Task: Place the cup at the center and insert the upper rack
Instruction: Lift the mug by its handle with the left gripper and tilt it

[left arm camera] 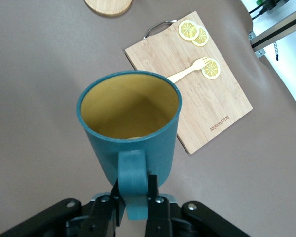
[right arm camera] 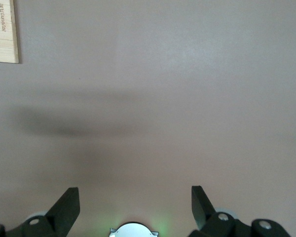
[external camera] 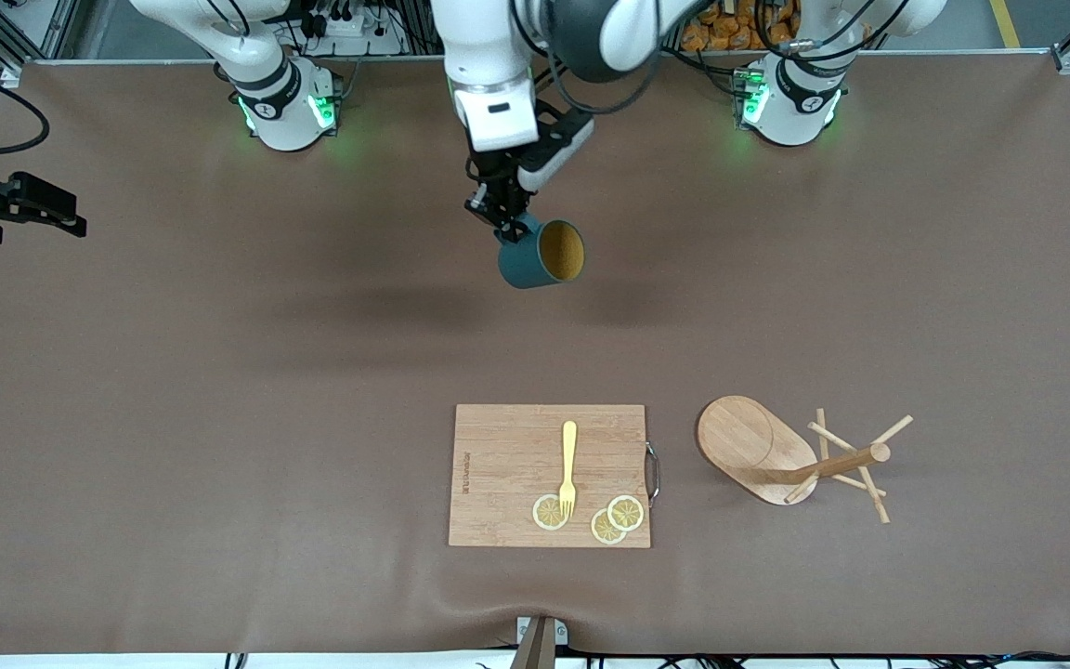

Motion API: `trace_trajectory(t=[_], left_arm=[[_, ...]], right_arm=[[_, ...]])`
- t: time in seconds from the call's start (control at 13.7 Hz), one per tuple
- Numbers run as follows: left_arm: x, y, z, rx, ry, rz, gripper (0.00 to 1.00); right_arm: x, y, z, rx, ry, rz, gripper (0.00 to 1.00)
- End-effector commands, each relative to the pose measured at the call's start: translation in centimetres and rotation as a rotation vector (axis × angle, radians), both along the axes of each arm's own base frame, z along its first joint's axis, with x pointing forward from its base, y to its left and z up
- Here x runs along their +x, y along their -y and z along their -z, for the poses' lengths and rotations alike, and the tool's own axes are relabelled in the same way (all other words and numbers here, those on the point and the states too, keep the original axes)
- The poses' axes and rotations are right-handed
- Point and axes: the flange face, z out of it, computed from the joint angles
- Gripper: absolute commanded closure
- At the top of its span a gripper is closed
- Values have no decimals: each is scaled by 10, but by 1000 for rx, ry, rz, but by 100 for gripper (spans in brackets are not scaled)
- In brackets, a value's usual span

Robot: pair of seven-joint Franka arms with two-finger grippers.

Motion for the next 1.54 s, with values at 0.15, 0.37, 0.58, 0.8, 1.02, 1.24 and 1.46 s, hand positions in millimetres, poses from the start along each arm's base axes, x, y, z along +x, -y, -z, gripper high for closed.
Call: trace_trajectory(t=[0.15,0.37,0.58,0.8,1.02,1.24,1.46], left_arm=[[44,-53,-15,-95,-76,5,100],[66,-75,-21,-155,-117,11,100],[92,-106,-28,-227,-170,6,100],[109,-126,-31,-285,-198,8,100],[122,-144,-34,-352,-235,20,100],[130,-157,-33,-427,-285,13,100],[122,-154,-36,-479,-329,18,100]], right_arm=[[-1,-3,-5,5,11,6,0],[0,-4,-4,7,8,6,0],[0,2,-2,5,5,14,0],[1,0,-2,2,5,11,0],[3,-1,3,2,-3,11,0],[9,6,7,1,22,20,0],[7,2,8,-3,17,13,0]])
